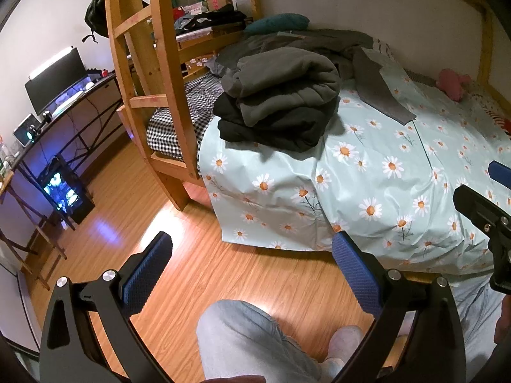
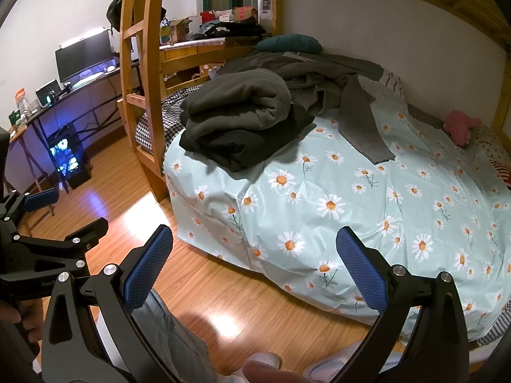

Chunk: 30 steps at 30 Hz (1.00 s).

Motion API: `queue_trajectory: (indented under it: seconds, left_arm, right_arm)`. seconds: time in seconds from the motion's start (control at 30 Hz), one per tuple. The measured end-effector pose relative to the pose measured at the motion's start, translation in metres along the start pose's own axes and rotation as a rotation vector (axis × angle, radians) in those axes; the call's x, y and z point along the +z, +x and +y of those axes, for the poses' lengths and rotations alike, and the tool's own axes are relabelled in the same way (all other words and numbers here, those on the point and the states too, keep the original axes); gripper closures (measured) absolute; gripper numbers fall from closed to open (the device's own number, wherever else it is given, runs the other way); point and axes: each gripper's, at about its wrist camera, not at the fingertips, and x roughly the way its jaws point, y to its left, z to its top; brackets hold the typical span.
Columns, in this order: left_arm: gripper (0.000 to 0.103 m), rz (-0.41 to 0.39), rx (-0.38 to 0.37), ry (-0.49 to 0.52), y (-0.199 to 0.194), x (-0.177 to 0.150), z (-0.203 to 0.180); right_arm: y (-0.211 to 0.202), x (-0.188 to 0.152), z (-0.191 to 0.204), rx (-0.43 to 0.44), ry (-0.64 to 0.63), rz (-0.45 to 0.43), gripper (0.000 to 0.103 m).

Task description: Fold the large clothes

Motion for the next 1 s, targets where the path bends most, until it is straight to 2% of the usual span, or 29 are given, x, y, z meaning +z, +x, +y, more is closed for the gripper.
queue_trajectory:
  seconds: [1.0]
  left_arm:
    - [0.005,0.005,-0.001,0.002,-0.0014,-0.0026,-0.0036]
  right_arm:
    - [-0.0006,-0.0002,0.0016,0.003,0.001,0.003,0.003]
